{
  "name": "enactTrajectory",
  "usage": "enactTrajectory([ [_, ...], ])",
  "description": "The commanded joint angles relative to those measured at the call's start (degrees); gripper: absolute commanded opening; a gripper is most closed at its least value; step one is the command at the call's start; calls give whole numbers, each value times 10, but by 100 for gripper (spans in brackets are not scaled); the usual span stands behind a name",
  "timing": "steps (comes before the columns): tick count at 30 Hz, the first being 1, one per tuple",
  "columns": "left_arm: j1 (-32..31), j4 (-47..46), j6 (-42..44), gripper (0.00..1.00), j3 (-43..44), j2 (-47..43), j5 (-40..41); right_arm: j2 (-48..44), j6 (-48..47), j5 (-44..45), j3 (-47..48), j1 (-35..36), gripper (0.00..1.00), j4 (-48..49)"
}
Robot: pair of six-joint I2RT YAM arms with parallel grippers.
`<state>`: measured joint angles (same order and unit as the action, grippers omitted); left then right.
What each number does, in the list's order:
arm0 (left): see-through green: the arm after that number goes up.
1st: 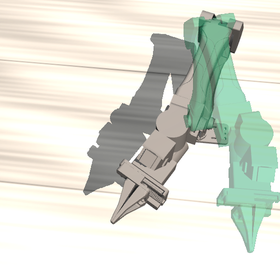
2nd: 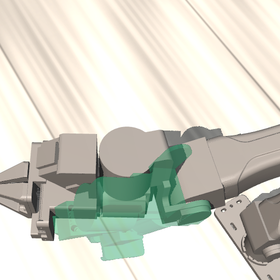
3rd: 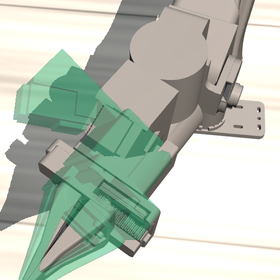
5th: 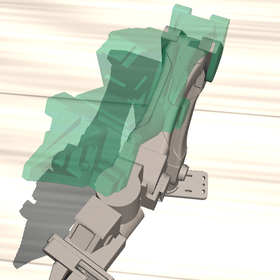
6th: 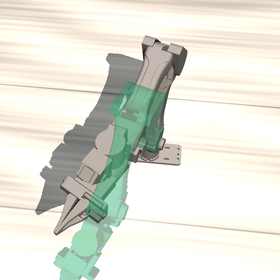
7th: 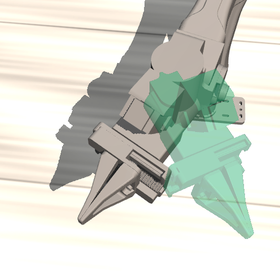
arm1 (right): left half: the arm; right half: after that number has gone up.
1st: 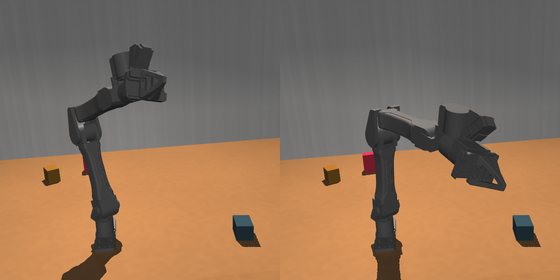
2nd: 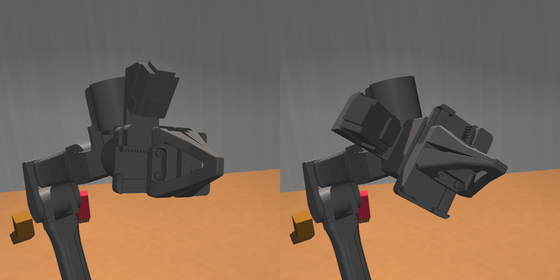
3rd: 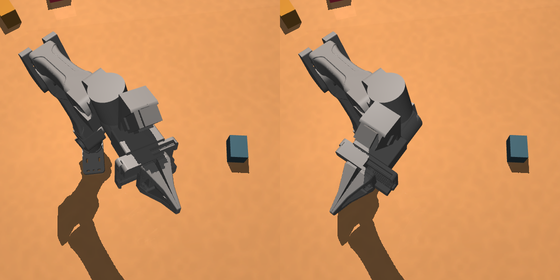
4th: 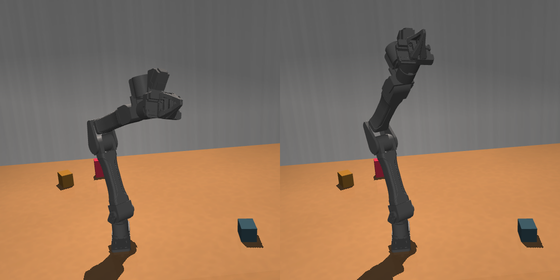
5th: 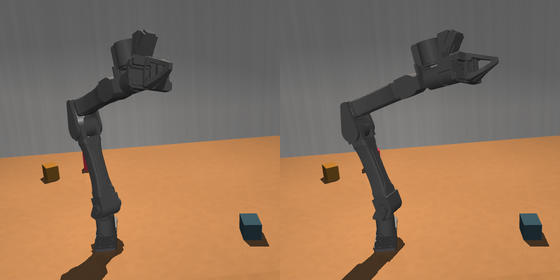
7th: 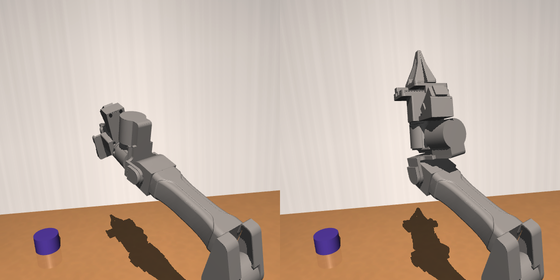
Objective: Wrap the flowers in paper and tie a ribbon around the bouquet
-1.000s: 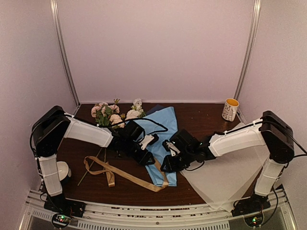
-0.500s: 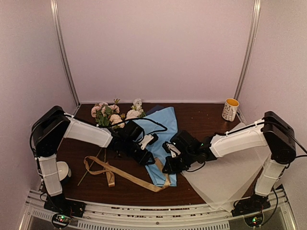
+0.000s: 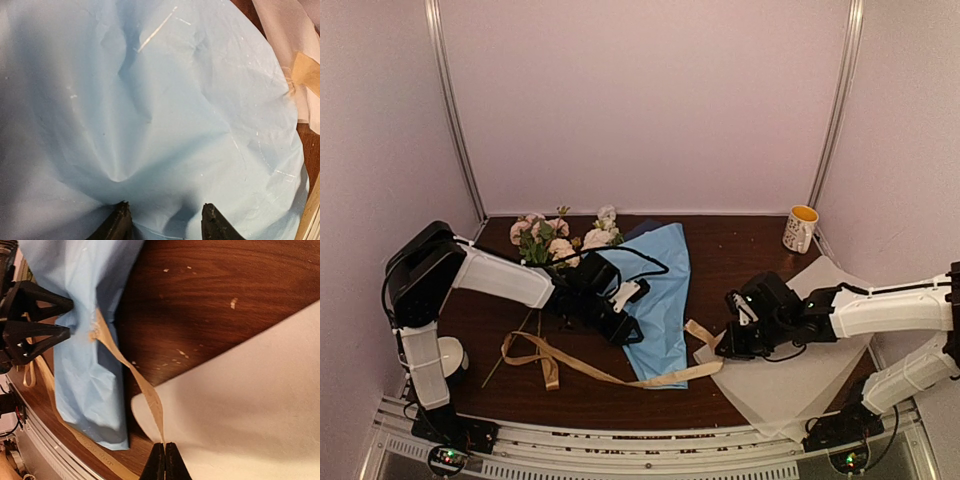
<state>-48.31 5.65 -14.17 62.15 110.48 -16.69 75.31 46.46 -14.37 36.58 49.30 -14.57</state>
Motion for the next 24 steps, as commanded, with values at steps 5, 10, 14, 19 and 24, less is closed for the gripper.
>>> enactTrajectory([
  [5,10,39,6,52,-18,9,38,-46,-5,52,-38,-41,0,-100],
  [10,10,40,7,52,-19,7,38,-63,-38,74,8,-68,56,-111],
  [14,10,40,8,52,-19,7,39,-20,-83,84,98,-68,76,-115],
  [19,10,41,5,52,-20,4,45,78,-91,29,164,-68,77,-41],
  [24,10,42,2,52,-21,3,48,194,-72,-57,218,-67,65,24],
])
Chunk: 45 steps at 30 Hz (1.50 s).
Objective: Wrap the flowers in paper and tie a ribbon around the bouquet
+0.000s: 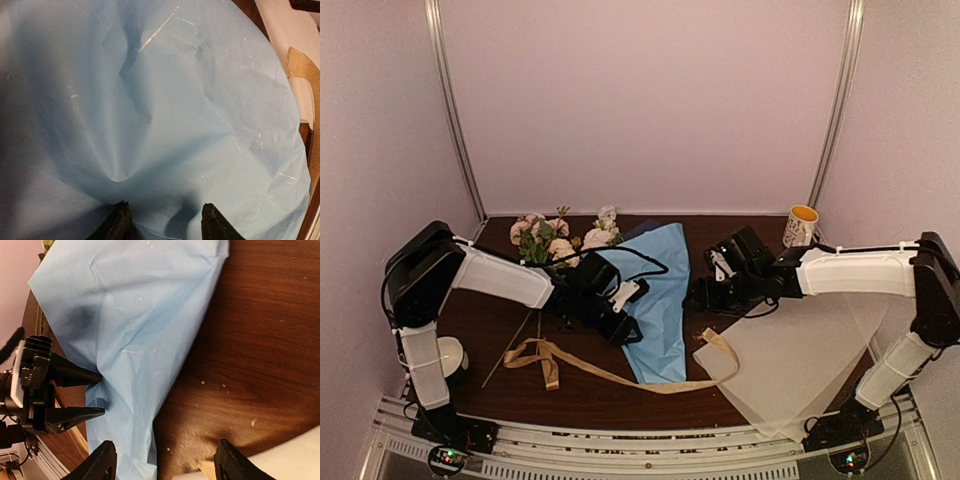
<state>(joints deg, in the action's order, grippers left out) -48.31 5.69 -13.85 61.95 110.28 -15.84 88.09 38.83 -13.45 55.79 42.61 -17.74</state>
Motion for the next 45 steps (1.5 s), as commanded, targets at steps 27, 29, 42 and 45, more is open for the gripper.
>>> enactTrajectory([
  [27,108,48,-183,69,-45,-107,36,198,1,-60,78,22,27,64],
  [29,118,31,-197,70,-54,-90,18,200,0,-59,79,24,27,62],
  [42,118,-70,-251,62,-53,-1,-63,200,-7,-55,86,31,26,52],
  [45,118,-83,-261,55,-46,15,-77,199,-9,-54,90,31,26,46],
])
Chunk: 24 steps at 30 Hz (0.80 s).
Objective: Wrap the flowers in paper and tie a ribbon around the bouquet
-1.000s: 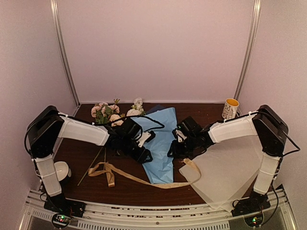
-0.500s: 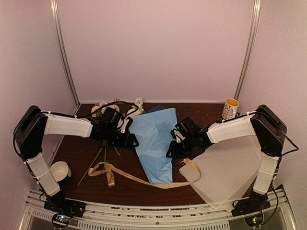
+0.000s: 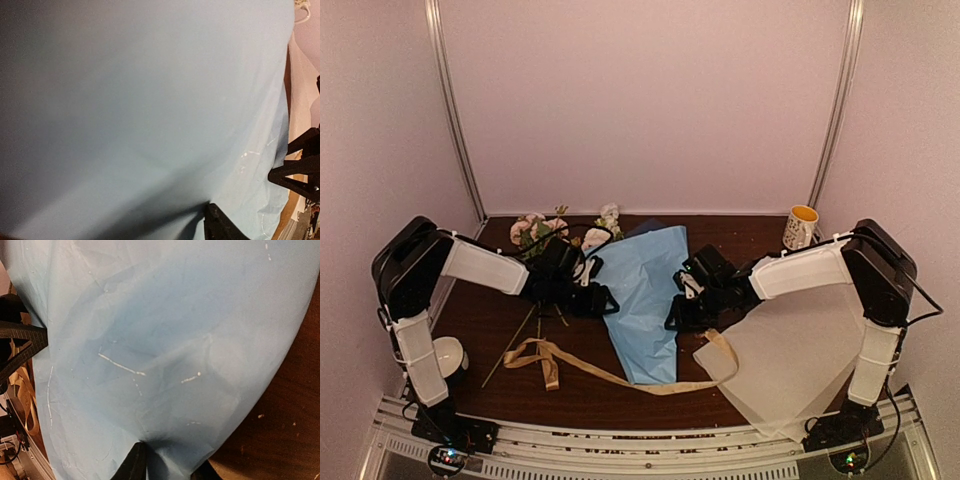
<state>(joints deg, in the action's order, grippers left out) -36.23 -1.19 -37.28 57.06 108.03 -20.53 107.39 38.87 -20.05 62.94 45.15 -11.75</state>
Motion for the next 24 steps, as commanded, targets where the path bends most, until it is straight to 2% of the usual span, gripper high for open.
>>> enactTrajectory([
  [1,-3,-19,-30,50,4,41,-34,5,-10,12,19,6,26,-15],
  [3,-3,-31,-38,39,2,44,-42,2,-12,14,21,6,26,-19],
  [7,-3,-50,-48,8,-4,45,-53,-22,-22,18,27,6,28,-39],
  [9,-3,-61,-56,0,-8,43,-58,-47,-36,28,32,6,30,-60],
  [16,-3,-89,-83,0,-20,34,-65,-168,-95,96,9,4,42,-171],
  [21,-3,-94,-90,0,-17,15,-64,-231,-99,144,-64,-3,61,-231],
  [24,-3,-96,-97,0,-12,2,-67,-241,-91,146,-109,-4,66,-235],
])
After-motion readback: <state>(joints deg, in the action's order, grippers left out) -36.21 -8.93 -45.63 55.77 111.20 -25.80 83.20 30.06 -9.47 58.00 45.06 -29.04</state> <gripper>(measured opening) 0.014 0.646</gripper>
